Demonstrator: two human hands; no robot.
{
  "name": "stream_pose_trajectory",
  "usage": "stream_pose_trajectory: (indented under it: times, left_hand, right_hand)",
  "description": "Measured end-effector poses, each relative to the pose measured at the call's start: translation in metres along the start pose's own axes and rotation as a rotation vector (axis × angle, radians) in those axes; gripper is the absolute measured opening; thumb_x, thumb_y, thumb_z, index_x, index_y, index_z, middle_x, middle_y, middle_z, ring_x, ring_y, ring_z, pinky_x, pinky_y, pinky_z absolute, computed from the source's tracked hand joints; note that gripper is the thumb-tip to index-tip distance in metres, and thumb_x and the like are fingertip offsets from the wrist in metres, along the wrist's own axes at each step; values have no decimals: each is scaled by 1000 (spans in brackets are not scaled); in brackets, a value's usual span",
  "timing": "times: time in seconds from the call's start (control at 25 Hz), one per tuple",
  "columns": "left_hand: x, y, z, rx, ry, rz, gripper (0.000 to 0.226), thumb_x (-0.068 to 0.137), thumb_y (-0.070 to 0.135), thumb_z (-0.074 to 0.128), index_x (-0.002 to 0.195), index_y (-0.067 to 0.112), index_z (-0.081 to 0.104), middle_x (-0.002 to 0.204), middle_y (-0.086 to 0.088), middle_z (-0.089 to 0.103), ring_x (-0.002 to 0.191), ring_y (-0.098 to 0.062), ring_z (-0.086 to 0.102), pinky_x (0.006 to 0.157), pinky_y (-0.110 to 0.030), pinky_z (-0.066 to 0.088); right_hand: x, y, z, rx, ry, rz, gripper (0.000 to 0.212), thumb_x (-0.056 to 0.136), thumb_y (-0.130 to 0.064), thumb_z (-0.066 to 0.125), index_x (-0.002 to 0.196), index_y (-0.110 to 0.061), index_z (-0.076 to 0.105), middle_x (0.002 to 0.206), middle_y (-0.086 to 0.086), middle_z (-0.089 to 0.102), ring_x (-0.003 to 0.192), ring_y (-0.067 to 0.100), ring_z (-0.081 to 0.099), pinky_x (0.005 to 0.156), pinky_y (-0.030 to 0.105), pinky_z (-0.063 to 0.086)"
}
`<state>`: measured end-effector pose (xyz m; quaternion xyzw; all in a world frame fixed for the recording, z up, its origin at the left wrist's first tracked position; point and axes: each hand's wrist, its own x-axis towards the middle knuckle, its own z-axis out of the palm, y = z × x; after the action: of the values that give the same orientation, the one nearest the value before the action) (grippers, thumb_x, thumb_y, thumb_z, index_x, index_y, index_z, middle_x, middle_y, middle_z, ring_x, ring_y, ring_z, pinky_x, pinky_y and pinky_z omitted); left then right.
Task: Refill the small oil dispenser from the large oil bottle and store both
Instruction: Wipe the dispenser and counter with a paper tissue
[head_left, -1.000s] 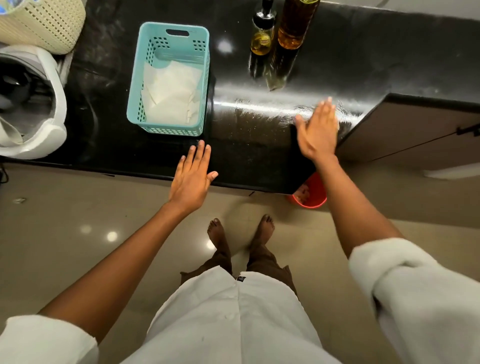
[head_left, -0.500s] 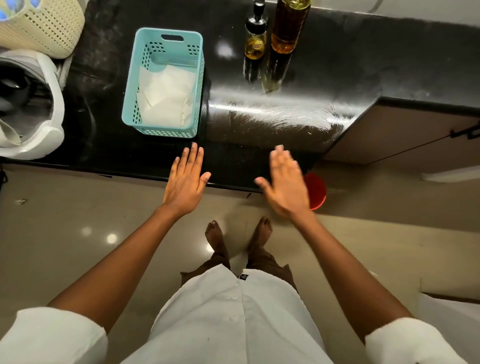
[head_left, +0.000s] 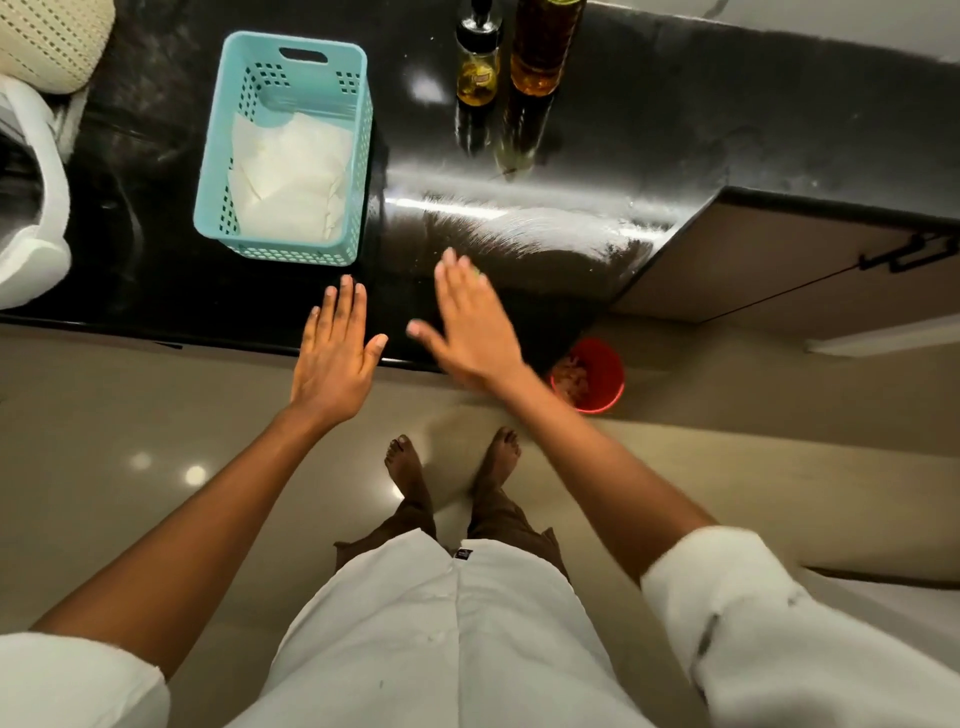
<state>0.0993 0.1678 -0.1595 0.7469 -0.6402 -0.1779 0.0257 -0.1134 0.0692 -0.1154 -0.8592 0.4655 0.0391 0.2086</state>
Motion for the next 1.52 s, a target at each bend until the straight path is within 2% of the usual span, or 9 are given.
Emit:
stream_pose_trajectory:
  times: [0.2,0.52,0.68,0.84,1.0,1.12,1.28,1.4,1.52]
  left_hand:
    - [0,0,2,12,19,-5,73,112,53,16,171,13,-1,179,-8,-8,165,-24,-10,133,-47,0]
    - [1,-1,-1,17,-23,-17,73,112,54,15,170,16,-8,178,-5,-16,164,-21,-16,134,-46,-5]
    - [1,2,-2,5,-32,-13,74,111,56,13,170,17,-9,178,-4,-17,164,-20,-18,134,-45,-6]
    - [-1,1,-2,9,-20,-20,75,110,56,13,170,17,-8,178,-3,-17,164,-20,-17,134,-45,-5]
    - [1,1,-3,-3,-29,-16,75,110,57,14,170,19,-10,178,-1,-19,164,-18,-19,133,-44,-7]
    - [1,0,-3,-15,-30,-15,74,110,57,14,170,20,-10,178,0,-19,164,-18,-19,134,-45,-6]
    - [0,1,-3,-1,-26,-19,74,111,57,13,170,18,-10,178,-2,-18,164,-19,-18,134,-46,-5]
    - [0,4,-2,-3,-21,-17,75,110,56,12,170,16,-8,178,-3,-17,165,-21,-16,134,-46,-4]
    - [1,1,0,16,-5,-9,75,110,56,13,170,16,-8,178,-4,-16,165,-21,-15,134,-47,-3]
  right_hand:
    - [-77,62,3,-68,-69,-136,94,105,-72,29,169,-5,9,178,14,-1,165,28,0,134,44,7]
    - [30,233,-95,85,117,442,116,89,-89,-3,169,-4,3,177,15,-5,165,30,-3,133,52,8]
    - [-14,179,-63,51,96,310,103,101,-80,12,168,-3,4,177,18,-3,164,32,-2,133,51,9]
    - [-78,73,-6,-3,-76,-84,99,104,-76,27,169,-6,0,177,15,-11,164,27,-10,134,44,1]
    - [-15,24,-1,-115,-72,-344,98,103,-76,25,168,-4,10,178,14,1,165,26,-1,133,46,10]
    - [55,74,-39,-61,16,-105,105,100,-81,13,167,0,15,175,21,14,162,36,17,132,48,16]
    - [27,164,-64,18,122,341,104,100,-82,8,168,-3,5,177,17,-1,165,30,1,133,51,11]
    - [-36,114,-28,33,103,299,100,104,-77,17,168,-3,3,177,18,-5,164,33,-4,133,51,8]
    - [-55,25,12,17,-47,-60,100,103,-78,20,169,-6,2,177,14,-10,164,27,-11,134,45,2]
